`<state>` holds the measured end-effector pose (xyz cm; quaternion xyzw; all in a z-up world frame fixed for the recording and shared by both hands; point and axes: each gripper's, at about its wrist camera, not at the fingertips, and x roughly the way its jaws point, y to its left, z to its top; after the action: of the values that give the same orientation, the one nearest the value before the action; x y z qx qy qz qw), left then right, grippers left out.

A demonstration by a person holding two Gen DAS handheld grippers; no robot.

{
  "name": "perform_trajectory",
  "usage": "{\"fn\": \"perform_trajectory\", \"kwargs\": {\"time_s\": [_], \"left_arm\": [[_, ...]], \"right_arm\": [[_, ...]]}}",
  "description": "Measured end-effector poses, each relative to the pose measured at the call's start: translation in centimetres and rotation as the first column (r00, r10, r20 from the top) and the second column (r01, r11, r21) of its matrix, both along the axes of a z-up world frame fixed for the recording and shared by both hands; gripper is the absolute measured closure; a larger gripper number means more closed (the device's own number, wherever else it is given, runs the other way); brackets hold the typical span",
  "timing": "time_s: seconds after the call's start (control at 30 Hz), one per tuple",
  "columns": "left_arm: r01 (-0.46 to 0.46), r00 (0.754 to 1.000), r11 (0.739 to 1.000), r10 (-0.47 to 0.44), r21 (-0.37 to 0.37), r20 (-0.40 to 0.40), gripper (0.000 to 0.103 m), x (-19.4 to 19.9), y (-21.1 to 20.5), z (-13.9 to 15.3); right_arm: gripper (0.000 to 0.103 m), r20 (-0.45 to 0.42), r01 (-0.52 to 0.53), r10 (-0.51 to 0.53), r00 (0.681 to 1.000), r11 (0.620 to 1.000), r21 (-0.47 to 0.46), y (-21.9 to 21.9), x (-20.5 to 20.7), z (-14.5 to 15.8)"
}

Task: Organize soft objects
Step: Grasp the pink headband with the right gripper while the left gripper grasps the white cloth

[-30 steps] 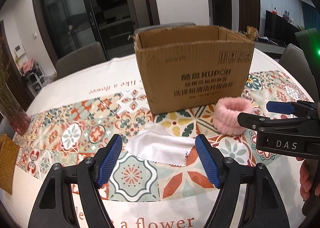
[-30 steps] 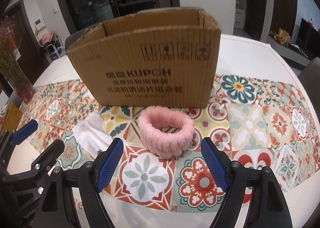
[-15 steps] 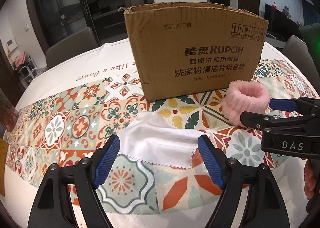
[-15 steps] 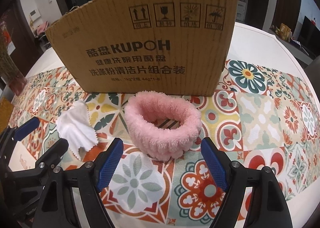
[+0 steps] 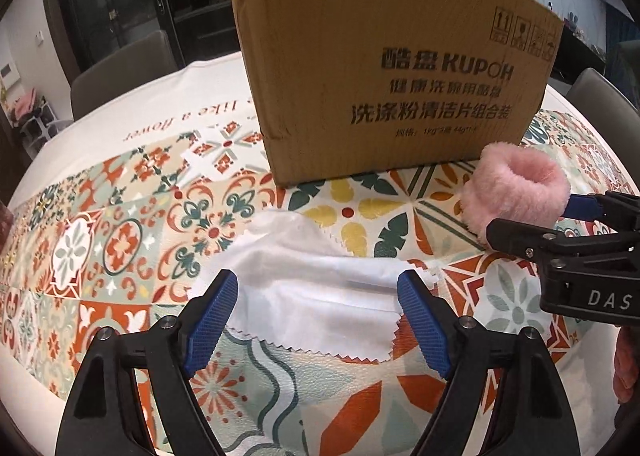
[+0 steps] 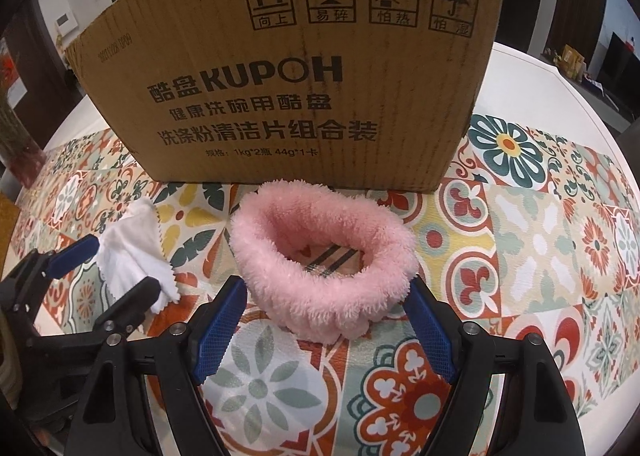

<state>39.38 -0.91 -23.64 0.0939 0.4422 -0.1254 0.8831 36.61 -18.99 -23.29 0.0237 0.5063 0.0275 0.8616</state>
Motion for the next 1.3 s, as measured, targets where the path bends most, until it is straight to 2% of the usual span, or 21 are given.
{"fn": "perform_trajectory", "kwargs": {"time_s": [0.17,0.23,0.4,0.43,0.53,0.6,0.7,1.3], "left_arm": [[0.008,1.0,1.0,-0.009,-0.026,-0.017,0.037,-0.1,0.0,-0.7],[0.008,1.0,0.999,-0.008,-0.036,-0.018,0.048,-0.1,-0.1,-0.7],[0.007,1.0,0.999,-0.008,-0.035,-0.013,0.077,-0.1,-0.1,-0.8],[0.009,1.0,0.999,-0.01,-0.033,-0.015,0.084,-0.1,-0.1,-0.8],[0.008,1.0,1.0,-0.008,-0.029,-0.018,0.095,-0.2,-0.3,-0.6],[0.004,1.0,1.0,-0.005,-0.027,-0.023,0.096,-0.3,-0.4,-0.6],[0.003,1.0,1.0,-0.004,-0.031,-0.019,0.097,-0.5,-0.4,-0.4],[0.007,0.996,0.993,0.004,-0.115,0.093,0.097,-2.9,-0.3,5.5]], "right_arm": [[0.024,0.022,-0.006,0.006,1.0,1.0,-0.016,0.6,0.0,-0.1],[0.026,0.035,-0.007,0.008,0.999,1.0,-0.017,0.6,0.0,0.0],[0.054,0.038,-0.008,0.009,0.999,1.0,-0.008,0.5,-0.3,0.4],[0.056,0.038,-0.008,0.008,0.999,1.0,-0.005,0.4,-0.3,0.4],[0.066,0.037,-0.012,0.011,0.999,1.0,0.008,0.3,-0.4,0.8],[0.071,0.036,-0.016,0.015,0.999,1.0,0.016,0.1,-0.6,1.0],[0.072,0.041,-0.021,0.02,0.999,0.999,0.024,0.0,-0.9,1.5],[0.073,0.138,-0.024,0.013,0.99,0.997,0.075,-0.4,-2.9,6.5]]}}
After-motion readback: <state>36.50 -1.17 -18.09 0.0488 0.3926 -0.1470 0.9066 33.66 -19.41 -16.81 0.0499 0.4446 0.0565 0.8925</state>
